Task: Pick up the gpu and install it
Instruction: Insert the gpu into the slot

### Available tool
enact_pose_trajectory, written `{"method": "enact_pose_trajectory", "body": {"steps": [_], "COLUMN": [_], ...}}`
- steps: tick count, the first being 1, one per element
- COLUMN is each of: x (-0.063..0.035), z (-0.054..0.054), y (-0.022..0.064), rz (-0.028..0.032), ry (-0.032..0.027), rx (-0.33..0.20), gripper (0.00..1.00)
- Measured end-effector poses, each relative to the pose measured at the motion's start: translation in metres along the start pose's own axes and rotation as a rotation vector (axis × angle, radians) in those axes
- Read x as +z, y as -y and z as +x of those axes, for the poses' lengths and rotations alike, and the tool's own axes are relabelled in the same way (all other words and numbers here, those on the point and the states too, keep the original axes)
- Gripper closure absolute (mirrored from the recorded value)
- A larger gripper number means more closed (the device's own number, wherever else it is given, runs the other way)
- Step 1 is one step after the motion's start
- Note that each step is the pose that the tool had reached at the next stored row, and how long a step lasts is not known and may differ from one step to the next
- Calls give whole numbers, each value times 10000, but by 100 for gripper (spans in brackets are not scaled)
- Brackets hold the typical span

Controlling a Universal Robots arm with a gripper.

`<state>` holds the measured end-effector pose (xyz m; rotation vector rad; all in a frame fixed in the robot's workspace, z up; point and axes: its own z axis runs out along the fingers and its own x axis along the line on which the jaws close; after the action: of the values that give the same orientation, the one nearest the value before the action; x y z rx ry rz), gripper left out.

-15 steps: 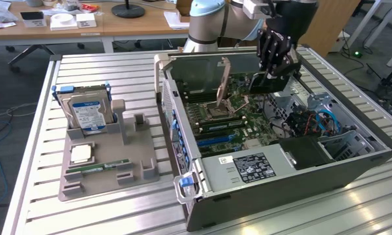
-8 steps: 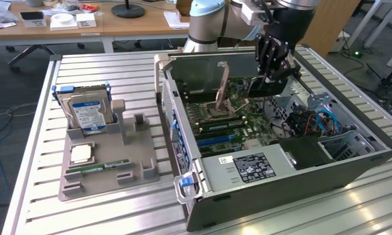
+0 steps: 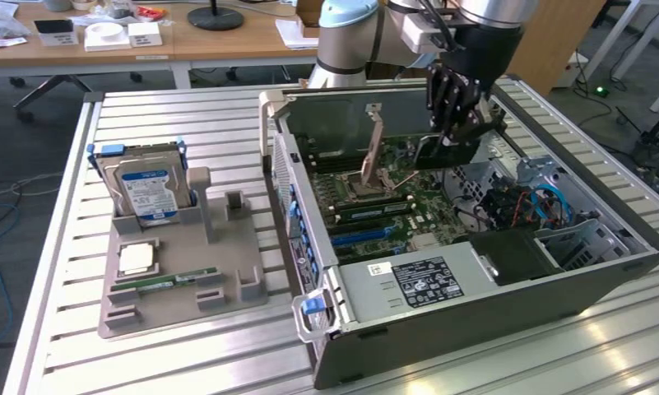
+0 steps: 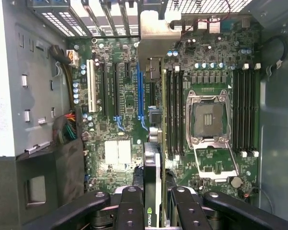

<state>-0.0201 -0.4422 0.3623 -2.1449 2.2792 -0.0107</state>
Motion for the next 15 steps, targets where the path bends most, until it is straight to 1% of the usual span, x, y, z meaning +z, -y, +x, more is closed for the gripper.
{"method": "enact_pose_trajectory", "body": {"steps": [4,15], "x": [40,55], "z": [0,1], "y": [-2,-4], "rz": [0,0], "ry": [-1,-1], "rx": [0,0], "gripper": [73,73]}}
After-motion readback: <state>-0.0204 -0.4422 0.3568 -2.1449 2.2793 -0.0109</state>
